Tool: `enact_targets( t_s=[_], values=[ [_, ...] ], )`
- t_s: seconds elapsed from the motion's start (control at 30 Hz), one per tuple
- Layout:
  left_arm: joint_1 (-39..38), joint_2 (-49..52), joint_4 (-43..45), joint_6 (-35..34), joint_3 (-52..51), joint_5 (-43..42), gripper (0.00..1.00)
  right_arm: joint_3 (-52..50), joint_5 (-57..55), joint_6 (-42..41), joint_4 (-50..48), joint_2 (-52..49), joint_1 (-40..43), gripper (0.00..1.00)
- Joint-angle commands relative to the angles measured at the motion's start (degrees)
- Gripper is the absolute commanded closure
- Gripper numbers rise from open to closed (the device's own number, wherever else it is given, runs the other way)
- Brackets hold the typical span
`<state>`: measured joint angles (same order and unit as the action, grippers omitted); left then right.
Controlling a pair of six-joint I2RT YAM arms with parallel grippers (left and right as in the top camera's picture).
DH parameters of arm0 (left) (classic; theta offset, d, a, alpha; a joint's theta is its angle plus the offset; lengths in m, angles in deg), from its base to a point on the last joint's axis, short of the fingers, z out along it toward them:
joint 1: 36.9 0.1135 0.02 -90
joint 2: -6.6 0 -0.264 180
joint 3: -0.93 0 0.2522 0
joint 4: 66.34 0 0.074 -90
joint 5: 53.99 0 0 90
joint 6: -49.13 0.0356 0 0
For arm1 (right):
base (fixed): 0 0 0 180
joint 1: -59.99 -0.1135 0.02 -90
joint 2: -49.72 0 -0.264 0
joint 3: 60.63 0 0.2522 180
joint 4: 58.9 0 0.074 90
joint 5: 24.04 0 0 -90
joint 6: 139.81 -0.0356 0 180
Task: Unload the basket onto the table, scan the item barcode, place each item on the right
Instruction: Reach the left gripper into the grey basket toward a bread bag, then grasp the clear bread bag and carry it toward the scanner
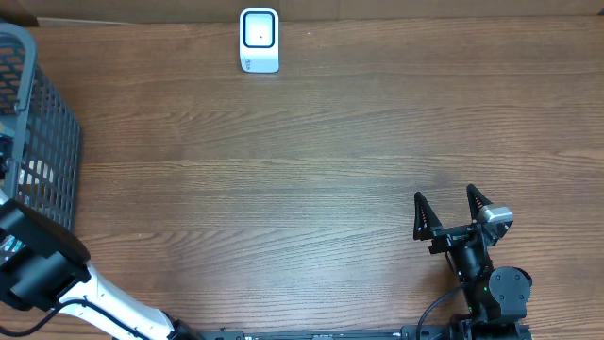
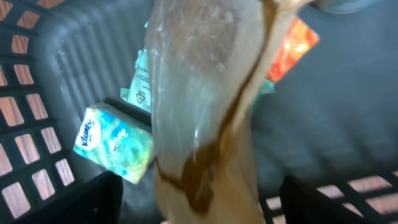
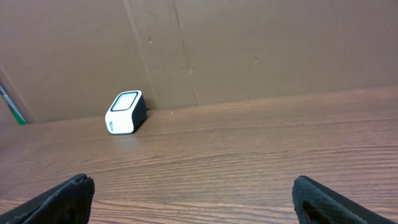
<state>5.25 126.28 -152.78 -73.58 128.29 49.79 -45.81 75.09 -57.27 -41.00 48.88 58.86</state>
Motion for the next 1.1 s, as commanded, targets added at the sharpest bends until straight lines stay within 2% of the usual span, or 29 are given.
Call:
enact_targets(
  t_s=[0.0,0.03,0.07,0.13,0.23,0.47,0.67,0.87,1.0,1.07],
  values=[
    [0.3,2.3,-0.2,-0.5,0.1,3.4,0.25,-0.6,0.0,0.1,-0.2,0.7,0.1,0.0],
    [0.3,2.7,-0.2,-0.2,0.1,3.3,0.3,-0.6,-0.1,0.0,-0.2,0.7,0.1,0.0],
    [0.3,2.9,-0.2,0.2,0.1,3.3,0.4,-0.6,0.0,0.1,-0.2,0.7,0.1,0.0],
    [0.3,3.1,-0.2,1.0,0.0,3.3,0.67,-0.6,0.0,0.0,-0.2,0.7,0.1,0.0],
    [0.3,2.8,-0.2,1.0,0.0,3.1,0.95,-0.6,0.0,0.1,-0.2,0.7,0.1,0.0],
    [0.3,0.5,-1.0,1.5,1.1,3.1,0.96,-0.6,0.0,0.1,-0.2,0.7,0.1,0.0],
    [0.2,-8.8,-0.5,1.4,5.5,0.6,0.96,-0.6,-0.1,0.0,-0.2,0.7,0.1,0.0],
    [-0.1,-20.4,0.2,1.5,13.1,-5.9,0.96,-0.6,-0.1,0.0,-0.2,0.7,0.1,0.0],
    [-3.5,-29.0,1.4,3.4,15.0,-7.9,0.96,-0.6,0.0,0.0,-0.2,0.7,0.1,0.0],
    [-9.4,-34.2,1.4,5.5,15.0,-7.9,0.96,-0.6,0.0,0.0,-0.2,0.7,0.1,0.0]
  ],
)
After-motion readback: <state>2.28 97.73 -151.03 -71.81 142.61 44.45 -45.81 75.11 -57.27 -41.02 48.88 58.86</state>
